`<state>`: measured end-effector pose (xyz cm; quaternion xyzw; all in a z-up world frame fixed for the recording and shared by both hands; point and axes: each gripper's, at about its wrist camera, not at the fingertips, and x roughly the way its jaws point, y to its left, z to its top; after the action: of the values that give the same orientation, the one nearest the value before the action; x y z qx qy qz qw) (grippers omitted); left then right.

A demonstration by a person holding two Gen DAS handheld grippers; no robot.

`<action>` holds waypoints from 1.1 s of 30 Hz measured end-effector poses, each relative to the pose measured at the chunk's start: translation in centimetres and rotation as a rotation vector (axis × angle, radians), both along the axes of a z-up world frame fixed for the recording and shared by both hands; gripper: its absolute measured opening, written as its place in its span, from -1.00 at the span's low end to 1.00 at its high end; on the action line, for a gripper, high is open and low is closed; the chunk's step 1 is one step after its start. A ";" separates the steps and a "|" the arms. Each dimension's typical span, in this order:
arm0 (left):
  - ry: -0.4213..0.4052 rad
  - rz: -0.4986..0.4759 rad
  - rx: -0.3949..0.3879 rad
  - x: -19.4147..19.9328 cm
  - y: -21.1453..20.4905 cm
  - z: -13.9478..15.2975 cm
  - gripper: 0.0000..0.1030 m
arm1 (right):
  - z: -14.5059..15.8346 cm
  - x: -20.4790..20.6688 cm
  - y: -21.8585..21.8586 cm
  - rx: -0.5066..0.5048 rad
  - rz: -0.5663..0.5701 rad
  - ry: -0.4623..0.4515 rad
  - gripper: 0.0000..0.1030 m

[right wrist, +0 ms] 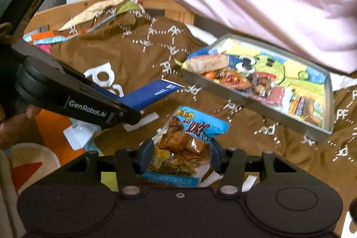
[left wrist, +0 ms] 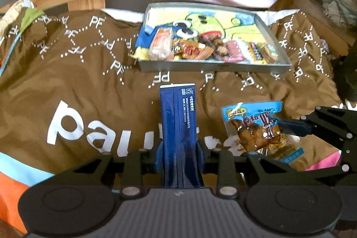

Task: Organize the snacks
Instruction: 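Grasp and lift the blue stick packet with left gripper while right gripper grasps the snack bag, then carry stick packet with left gripper into the tray while right gripper carries the snack bag there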

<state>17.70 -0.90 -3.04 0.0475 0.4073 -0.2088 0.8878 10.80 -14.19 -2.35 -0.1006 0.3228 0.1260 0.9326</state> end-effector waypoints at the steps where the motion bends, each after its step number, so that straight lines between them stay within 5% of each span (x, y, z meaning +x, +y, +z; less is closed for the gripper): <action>1: -0.009 0.001 0.000 -0.2 -0.1 0.3 -0.35 | 0.3 -0.1 0.0 -0.003 -0.001 -0.011 0.05; 21: -0.213 0.133 -0.120 -0.7 1.1 3.9 -0.35 | 5.2 0.0 -2.3 -0.096 0.059 -0.145 0.05; 33: -0.351 0.163 -0.182 4.1 -2.7 6.1 -0.35 | 3.4 4.0 -6.4 -0.080 -0.109 -0.353 0.06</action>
<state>21.80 -3.56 3.08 -0.0303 0.2284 -0.1607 0.9597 14.82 -20.56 1.01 -0.1404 0.1637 0.0430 0.9755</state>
